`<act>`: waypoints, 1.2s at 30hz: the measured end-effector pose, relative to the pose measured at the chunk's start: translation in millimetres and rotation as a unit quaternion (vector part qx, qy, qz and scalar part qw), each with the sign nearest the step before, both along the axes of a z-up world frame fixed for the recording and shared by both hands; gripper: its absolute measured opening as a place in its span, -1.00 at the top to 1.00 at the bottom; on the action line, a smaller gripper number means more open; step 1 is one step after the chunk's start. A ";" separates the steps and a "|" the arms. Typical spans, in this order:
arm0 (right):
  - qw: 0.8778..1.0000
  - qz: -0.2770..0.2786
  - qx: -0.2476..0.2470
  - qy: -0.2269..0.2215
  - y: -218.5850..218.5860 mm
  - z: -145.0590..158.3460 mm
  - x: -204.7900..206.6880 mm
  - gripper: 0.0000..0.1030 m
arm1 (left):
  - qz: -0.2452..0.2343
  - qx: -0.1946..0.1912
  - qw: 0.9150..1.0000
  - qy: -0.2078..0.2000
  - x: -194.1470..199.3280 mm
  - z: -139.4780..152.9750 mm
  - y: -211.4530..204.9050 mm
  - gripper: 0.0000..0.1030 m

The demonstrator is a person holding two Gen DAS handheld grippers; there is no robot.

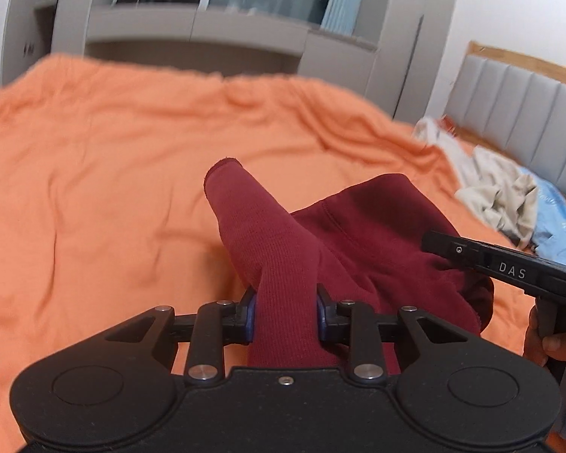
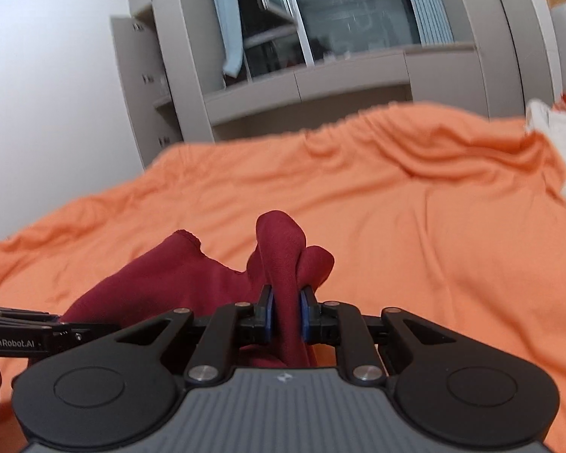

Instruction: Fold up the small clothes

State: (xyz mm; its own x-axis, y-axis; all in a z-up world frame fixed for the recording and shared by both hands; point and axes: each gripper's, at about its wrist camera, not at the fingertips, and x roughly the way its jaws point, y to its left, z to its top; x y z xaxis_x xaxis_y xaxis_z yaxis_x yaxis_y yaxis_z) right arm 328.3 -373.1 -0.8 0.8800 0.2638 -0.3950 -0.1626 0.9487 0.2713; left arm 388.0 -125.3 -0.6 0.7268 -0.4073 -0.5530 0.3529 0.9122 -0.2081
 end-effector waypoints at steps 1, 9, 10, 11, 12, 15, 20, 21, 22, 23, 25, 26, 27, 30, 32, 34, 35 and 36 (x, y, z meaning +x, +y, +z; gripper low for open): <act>1.000 -0.002 0.001 0.013 -0.5 -5.1 1.6 0.69 | 0.000 0.005 1.000 0.008 1.5 -3.6 0.6 0.37; 0.994 -0.024 0.023 0.102 -15.6 -33.6 -1.6 0.52 | -0.005 0.049 0.999 0.021 -2.2 -19.2 2.9 0.07; 0.994 -0.024 0.024 0.105 -15.8 -35.7 -3.5 0.47 | -0.005 0.054 0.998 0.022 -4.3 -21.0 4.0 0.02; 0.994 -0.025 0.022 0.107 -15.4 -36.6 -5.6 0.43 | -0.005 0.057 0.998 0.022 -5.7 -22.3 5.0 0.00; 0.994 -0.026 0.019 0.107 -14.8 -36.5 -7.4 0.39 | -0.004 0.057 0.998 0.022 -7.0 -23.0 6.4 -0.05; 0.994 -0.035 0.015 0.102 -15.0 -33.3 -14.3 0.09 | 0.004 0.057 0.998 0.020 -10.1 -21.3 8.7 -0.35; 0.995 -0.057 0.025 0.082 -20.9 -24.6 -23.8 -0.38 | 0.021 0.065 0.998 0.004 -25.1 -16.4 12.1 -0.73; 0.995 -0.060 0.026 0.075 -21.4 -22.2 -27.0 -0.47 | 0.024 0.065 0.998 0.000 -28.3 -14.8 12.8 -0.83; 0.996 -0.063 0.025 0.065 -21.0 -19.3 -31.0 -0.56 | 0.027 0.064 0.998 -0.004 -31.7 -13.3 13.9 -0.89; 0.996 -0.064 0.024 0.054 -19.8 -16.1 -35.2 -0.60 | 0.028 0.062 0.998 -0.007 -34.2 -11.7 14.9 -0.91; 0.998 -0.057 0.020 0.034 -15.3 -10.0 -42.7 -0.77 | 0.028 0.062 0.998 -0.011 -39.4 -10.0 15.9 -0.96; 0.998 -0.052 0.018 0.026 -12.2 -8.3 -47.6 -0.79 | 0.029 0.064 0.997 -0.014 -42.0 -9.6 16.3 -0.98; 0.998 -0.048 0.016 0.023 -9.4 -6.8 -50.7 -0.82 | 0.029 0.066 0.997 -0.017 -45.0 -9.7 16.4 -0.99; 0.999 -0.040 0.003 0.033 0.8 -9.0 -58.4 -0.83 | 0.031 0.068 0.997 -0.017 -51.6 -10.9 19.6 -0.99; 0.998 -0.049 -0.010 0.043 5.1 -12.3 -64.5 -0.83 | 0.033 0.066 0.997 -0.014 -56.5 -12.3 22.7 -0.99; 0.996 -0.059 -0.022 0.057 7.3 -15.9 -69.3 -0.83 | 0.036 0.064 0.997 -0.007 -60.9 -14.1 25.5 -0.99; 0.996 -0.063 -0.025 0.064 7.3 -18.0 -71.9 -0.83 | 0.038 0.065 0.997 -0.003 -63.4 -15.3 26.4 -0.99; 0.995 -0.066 -0.024 0.068 6.8 -20.1 -75.1 -0.84 | 0.039 0.066 0.997 -0.001 -65.8 -16.7 27.7 -0.99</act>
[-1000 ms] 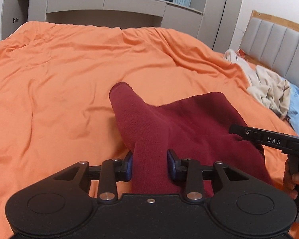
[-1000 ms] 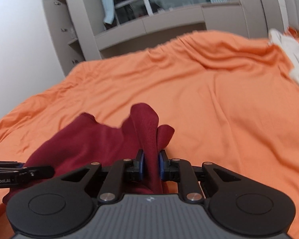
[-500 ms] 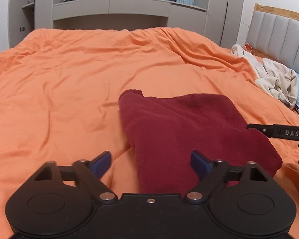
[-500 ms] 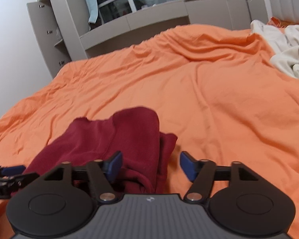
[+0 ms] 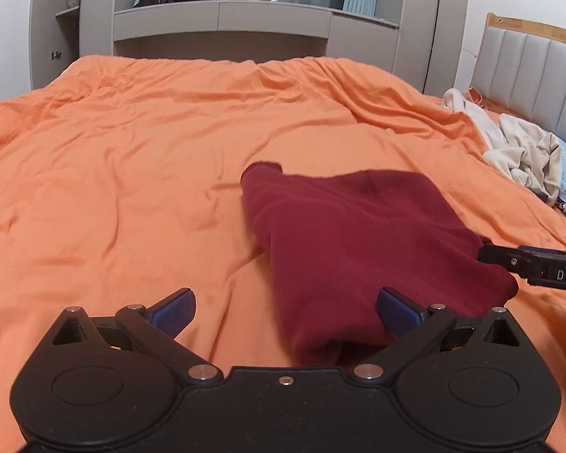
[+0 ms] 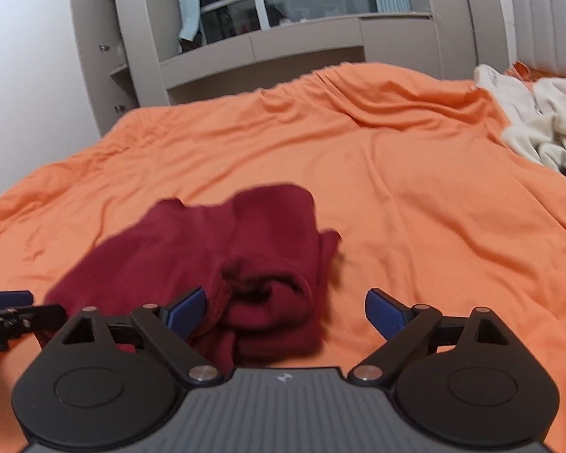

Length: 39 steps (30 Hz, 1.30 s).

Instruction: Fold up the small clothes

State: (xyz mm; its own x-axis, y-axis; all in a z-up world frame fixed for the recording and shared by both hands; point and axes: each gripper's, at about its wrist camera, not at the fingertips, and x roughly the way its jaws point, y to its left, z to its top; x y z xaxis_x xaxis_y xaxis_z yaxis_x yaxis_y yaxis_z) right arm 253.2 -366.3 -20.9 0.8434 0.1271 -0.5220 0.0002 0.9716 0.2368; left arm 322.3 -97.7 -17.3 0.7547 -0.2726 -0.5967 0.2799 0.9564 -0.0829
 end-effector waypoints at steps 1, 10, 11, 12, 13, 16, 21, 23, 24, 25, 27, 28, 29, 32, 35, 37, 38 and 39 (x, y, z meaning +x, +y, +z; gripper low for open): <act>1.000 -0.003 0.005 0.001 -0.8 -1.5 -3.3 -0.85 | 0.002 0.001 1.000 0.001 -2.8 -1.1 1.1 -0.99; 0.998 -0.033 0.031 -0.033 -6.7 1.5 -53.7 -1.00 | 0.019 -0.001 0.999 -0.025 -42.2 0.8 8.0 -0.99; 0.998 -0.031 0.033 -0.043 -6.0 3.7 -61.4 -1.00 | 0.019 -0.004 0.999 -0.034 -50.2 2.6 9.1 -0.99; 0.998 -0.028 0.032 -0.056 -4.6 6.0 -69.8 -1.00 | 0.018 -0.008 0.999 -0.043 -58.4 4.2 10.4 -0.99; 0.997 -0.024 0.030 -0.068 -2.3 8.3 -79.4 -1.00 | 0.017 -0.012 0.998 -0.054 -67.4 6.1 11.7 -0.99; 0.995 -0.014 0.020 -0.099 4.1 13.3 -106.1 -1.00 | 0.011 -0.022 0.996 -0.084 -93.0 11.1 13.9 -0.99; 0.990 -0.002 -0.002 -0.138 15.3 16.4 -147.1 -1.00 | 0.012 -0.029 0.991 -0.132 -138.2 13.3 19.9 -0.99; 0.988 -0.003 -0.011 -0.152 18.9 16.4 -162.1 -1.00 | 0.012 -0.032 0.989 -0.146 -152.9 13.0 23.1 -0.99; 0.987 -0.004 -0.015 -0.160 20.2 16.7 -169.0 -1.00 | 0.013 -0.034 0.988 -0.150 -159.0 13.0 24.0 -0.99; 0.986 -0.005 -0.020 -0.168 22.0 17.1 -175.5 -1.00 | 0.012 -0.035 0.987 -0.154 -164.4 12.7 25.4 -0.99; 0.983 -0.009 -0.029 -0.182 25.4 17.8 -186.3 -1.00 | 0.013 -0.035 0.986 -0.160 -173.2 11.6 26.6 -0.99; 0.982 -0.011 -0.033 -0.185 26.4 18.1 -190.0 -1.00 | 0.014 -0.033 0.986 -0.161 -175.4 10.4 27.8 -0.99; 0.981 -0.013 -0.038 -0.188 28.1 17.9 -193.3 -1.00 | 0.016 -0.030 0.986 -0.160 -177.5 9.5 28.1 -0.99; 0.981 -0.013 -0.047 -0.187 31.8 15.8 -198.8 -1.00 | 0.017 -0.028 0.987 -0.156 -180.1 7.1 29.8 -0.99; 0.982 -0.010 -0.053 -0.183 35.0 14.0 -198.4 -1.00 | 0.017 -0.030 0.987 -0.155 -180.5 6.4 30.9 -0.99; 0.982 -0.010 -0.055 -0.182 35.6 12.9 -199.0 -1.00 | 0.017 -0.029 0.987 -0.155 -180.7 6.1 30.9 -0.99; 0.982 -0.011 -0.056 -0.181 35.7 12.9 -198.4 -1.00 | 0.017 -0.029 0.987 -0.155 -180.9 5.9 31.0 -0.99; 0.982 -0.011 -0.056 -0.181 35.7 12.6 -198.5 -1.00 | 0.016 -0.029 0.987 -0.155 -180.7 6.0 30.7 -0.99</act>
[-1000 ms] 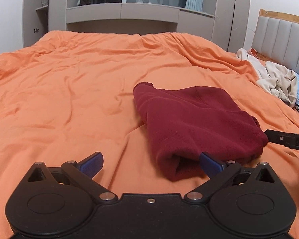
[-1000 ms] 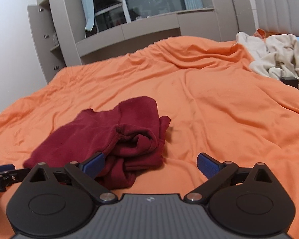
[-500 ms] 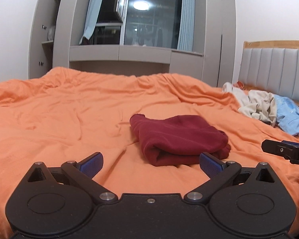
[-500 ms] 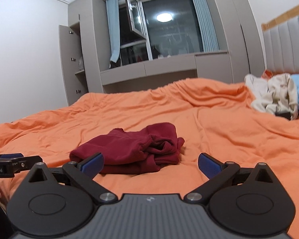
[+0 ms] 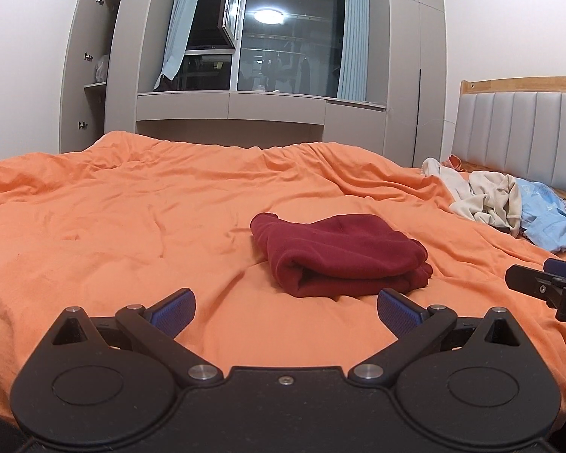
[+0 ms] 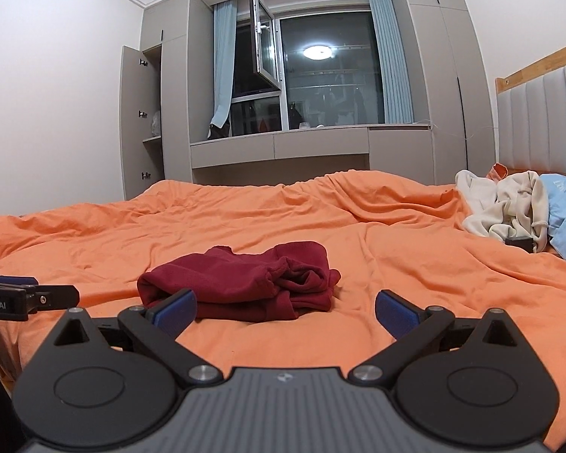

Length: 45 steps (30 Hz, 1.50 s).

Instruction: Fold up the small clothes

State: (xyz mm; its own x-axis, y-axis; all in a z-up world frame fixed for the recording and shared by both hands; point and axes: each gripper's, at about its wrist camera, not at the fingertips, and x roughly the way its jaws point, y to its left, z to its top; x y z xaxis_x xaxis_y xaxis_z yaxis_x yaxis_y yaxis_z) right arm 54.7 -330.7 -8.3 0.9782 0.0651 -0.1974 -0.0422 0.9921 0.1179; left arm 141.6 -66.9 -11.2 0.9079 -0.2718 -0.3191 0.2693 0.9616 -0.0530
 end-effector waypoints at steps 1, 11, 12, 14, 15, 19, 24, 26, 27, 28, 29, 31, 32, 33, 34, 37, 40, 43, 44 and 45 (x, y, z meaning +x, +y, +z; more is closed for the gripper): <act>1.000 -0.001 0.000 0.000 0.0 -0.4 0.1 -1.00 | -0.001 0.001 1.000 0.000 -0.2 -0.6 0.2 -0.99; 1.000 -0.002 -0.002 0.002 0.8 -1.2 -1.4 -1.00 | -0.002 0.007 1.000 -0.001 -2.2 -0.7 -0.5 -0.99; 1.000 -0.002 -0.002 0.002 0.5 -1.2 -1.3 -1.00 | -0.002 0.007 1.000 -0.001 -2.1 -0.7 -0.4 -0.99; 1.000 -0.002 -0.002 0.002 0.6 -1.3 -1.3 -1.00 | -0.002 0.008 1.000 -0.001 -1.6 -0.3 -1.0 -0.99; 1.000 -0.002 -0.002 0.002 0.6 -1.3 -1.3 -1.00 | -0.002 0.007 1.000 -0.001 -1.5 -0.3 -0.9 -0.99; 1.000 -0.002 -0.002 0.002 0.4 -1.2 -1.5 -1.00 | -0.002 0.008 1.000 -0.001 -1.9 -0.4 -1.0 -0.99; 1.000 -0.002 -0.002 0.002 0.4 -1.3 -1.5 -1.00 | -0.002 0.007 1.000 0.000 -1.7 -0.4 -0.9 -0.99; 1.000 -0.002 -0.002 0.002 0.5 -1.3 -1.5 -1.00 | -0.002 0.007 1.000 -0.001 -1.5 -0.2 -0.9 -0.99; 1.000 -0.002 -0.002 0.003 0.6 -1.4 -1.5 -1.00 | -0.002 0.007 1.000 -0.001 -1.7 -0.3 -1.0 -0.99; 1.000 -0.002 -0.002 0.003 0.4 -1.4 -1.4 -1.00 | -0.002 0.008 1.000 -0.001 -1.7 -0.5 -1.0 -0.99; 1.000 -0.002 -0.002 0.003 0.5 -1.5 -1.4 -1.00 | -0.002 0.008 1.000 0.000 -1.5 -0.2 -1.0 -0.99; 1.000 -0.002 -0.003 0.003 0.6 -1.5 -1.4 -1.00 | -0.002 0.008 1.000 -0.001 -1.7 -0.3 -1.0 -0.99; 1.000 -0.002 -0.003 0.003 0.6 -1.6 -1.5 -1.00 | -0.002 0.008 1.000 -0.001 -1.5 -0.2 -1.1 -0.99; 1.000 -0.002 -0.003 0.003 0.6 -1.6 -1.4 -1.00 | -0.002 0.008 1.000 0.000 -1.5 -0.2 -1.1 -0.99; 1.000 -0.002 -0.003 0.003 0.7 -1.6 -1.4 -1.00 | -0.002 0.008 1.000 0.000 -1.6 -0.2 -1.1 -0.99; 1.000 -0.002 -0.003 0.003 0.8 -1.5 -1.6 -1.00 | -0.002 0.007 1.000 0.000 -1.6 -0.2 -1.1 -0.99; 1.000 -0.002 -0.003 0.003 1.0 -1.5 -1.4 -1.00 | -0.002 0.008 1.000 0.000 -1.6 -0.1 -1.2 -0.99; 1.000 -0.002 -0.003 0.003 1.2 -1.5 -1.4 -1.00 | -0.002 0.008 1.000 -0.001 -1.9 -0.1 -1.2 -0.99; 1.000 -0.002 -0.003 0.003 1.2 -1.6 -1.5 -1.00 | -0.002 0.008 1.000 0.000 -1.6 0.0 -1.2 -0.99; 1.000 -0.002 -0.003 0.003 1.3 -1.5 -1.4 -1.00 | -0.002 0.008 1.000 0.000 -1.6 0.1 -1.2 -0.99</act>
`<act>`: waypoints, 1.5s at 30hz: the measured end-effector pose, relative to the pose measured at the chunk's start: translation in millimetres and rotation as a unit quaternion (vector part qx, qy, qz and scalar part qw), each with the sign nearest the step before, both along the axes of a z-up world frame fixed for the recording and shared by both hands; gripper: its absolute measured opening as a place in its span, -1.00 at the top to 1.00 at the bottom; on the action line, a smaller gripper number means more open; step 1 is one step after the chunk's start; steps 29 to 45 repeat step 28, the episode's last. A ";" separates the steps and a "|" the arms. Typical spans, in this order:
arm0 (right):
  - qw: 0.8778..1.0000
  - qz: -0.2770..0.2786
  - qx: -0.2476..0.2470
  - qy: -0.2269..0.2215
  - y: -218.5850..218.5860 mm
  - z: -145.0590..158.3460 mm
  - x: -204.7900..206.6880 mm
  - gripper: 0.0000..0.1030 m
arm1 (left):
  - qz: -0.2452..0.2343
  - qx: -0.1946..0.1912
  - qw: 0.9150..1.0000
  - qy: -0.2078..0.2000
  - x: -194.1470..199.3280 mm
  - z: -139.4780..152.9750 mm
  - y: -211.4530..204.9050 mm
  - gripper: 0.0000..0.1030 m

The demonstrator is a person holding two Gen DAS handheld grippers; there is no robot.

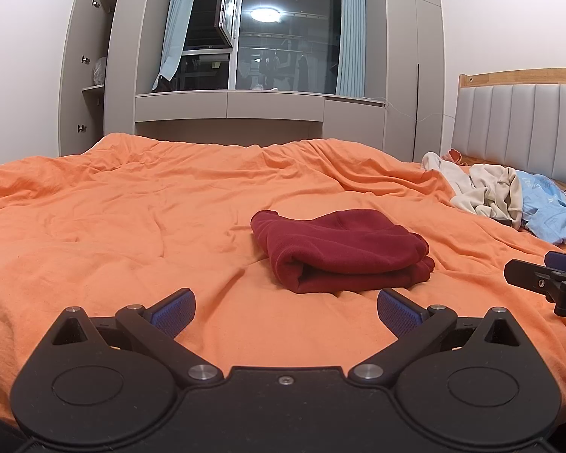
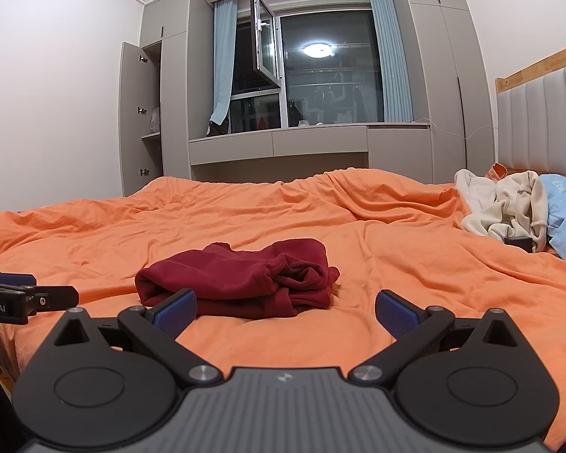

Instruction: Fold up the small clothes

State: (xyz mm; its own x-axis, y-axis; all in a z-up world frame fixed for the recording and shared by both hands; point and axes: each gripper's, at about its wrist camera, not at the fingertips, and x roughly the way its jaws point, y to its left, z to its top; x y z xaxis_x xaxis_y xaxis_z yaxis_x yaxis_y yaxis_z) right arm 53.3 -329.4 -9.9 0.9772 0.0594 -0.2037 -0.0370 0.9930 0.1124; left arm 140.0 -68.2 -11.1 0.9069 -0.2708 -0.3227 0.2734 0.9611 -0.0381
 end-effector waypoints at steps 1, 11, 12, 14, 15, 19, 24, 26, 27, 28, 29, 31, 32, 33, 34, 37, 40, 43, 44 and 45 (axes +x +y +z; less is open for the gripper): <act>1.000 0.000 0.000 0.000 0.0 -0.1 0.0 -1.00 | 0.000 0.000 1.000 0.000 -0.1 0.0 0.0 -0.99; 1.000 0.000 0.000 0.000 0.5 -0.1 -0.2 -1.00 | 0.027 0.022 0.999 0.004 0.7 -1.8 -3.1 -0.99; 1.000 0.000 0.000 0.000 0.5 0.0 0.0 -1.00 | 0.029 0.026 0.999 0.004 0.3 -2.3 -3.5 -0.99; 1.000 0.000 0.000 0.000 0.6 0.0 0.0 -1.00 | 0.028 0.030 0.999 0.005 0.4 -2.4 -4.1 -0.99; 1.000 0.000 0.000 0.000 0.7 0.0 0.0 -1.00 | 0.028 0.030 0.999 0.005 0.3 -2.3 -3.7 -0.99; 1.000 0.000 -0.001 0.000 0.9 0.0 0.0 -1.00 | 0.028 0.027 0.999 0.005 0.8 -1.8 -3.3 -0.99; 1.000 0.000 -0.001 0.000 1.1 0.1 0.0 -1.00 | 0.031 0.029 0.999 0.007 0.7 -1.2 -2.9 -0.99; 1.000 -0.001 -0.001 0.001 1.1 -0.1 -0.1 -1.00 | 0.032 0.029 0.999 0.007 1.3 -1.0 -3.4 -0.99; 1.000 -0.001 -0.001 0.001 1.0 0.1 0.3 -1.00 | 0.032 0.030 0.999 0.007 1.2 -1.0 -3.5 -0.99; 1.000 -0.001 -0.002 0.002 0.8 0.0 0.7 -1.00 | 0.032 0.030 0.999 0.007 1.3 -1.0 -3.5 -0.99; 1.000 -0.001 -0.002 0.002 0.8 0.0 0.7 -1.00 | 0.032 0.030 0.999 0.007 1.3 -1.0 -3.5 -0.99; 1.000 -0.001 -0.002 0.002 0.8 0.0 0.7 -1.00 | 0.032 0.030 0.999 0.007 1.3 -1.0 -3.5 -0.99; 1.000 -0.001 -0.002 0.002 0.8 0.0 0.7 -1.00 | 0.032 0.030 0.999 0.007 1.3 -1.0 -3.5 -0.99; 1.000 -0.001 -0.002 0.002 0.8 0.0 0.7 -1.00 | 0.032 0.030 0.999 0.007 1.3 -1.0 -3.5 -0.99; 1.000 -0.001 -0.002 0.002 0.8 0.0 0.7 -1.00 | 0.032 0.030 0.999 0.007 1.3 -1.0 -3.5 -0.99; 1.000 -0.001 -0.002 0.002 0.8 0.0 0.7 -1.00 | 0.032 0.030 0.999 0.007 1.3 -1.0 -3.5 -0.99; 1.000 -0.001 -0.002 0.002 0.8 0.0 0.7 -1.00 | 0.032 0.030 0.999 0.007 1.3 -1.0 -3.5 -0.99; 1.000 -0.001 -0.002 0.002 0.8 0.0 0.7 -1.00 | 0.032 0.030 0.999 0.007 1.3 -1.0 -3.5 -0.99; 1.000 -0.001 -0.002 0.002 0.8 0.0 0.7 -1.00 | 0.032 0.030 0.999 0.007 1.3 -1.0 -3.5 -0.99; 1.000 -0.001 -0.002 0.002 0.8 0.0 0.7 -1.00 | 0.032 0.030 0.999 0.007 1.3 -1.0 -3.5 -0.99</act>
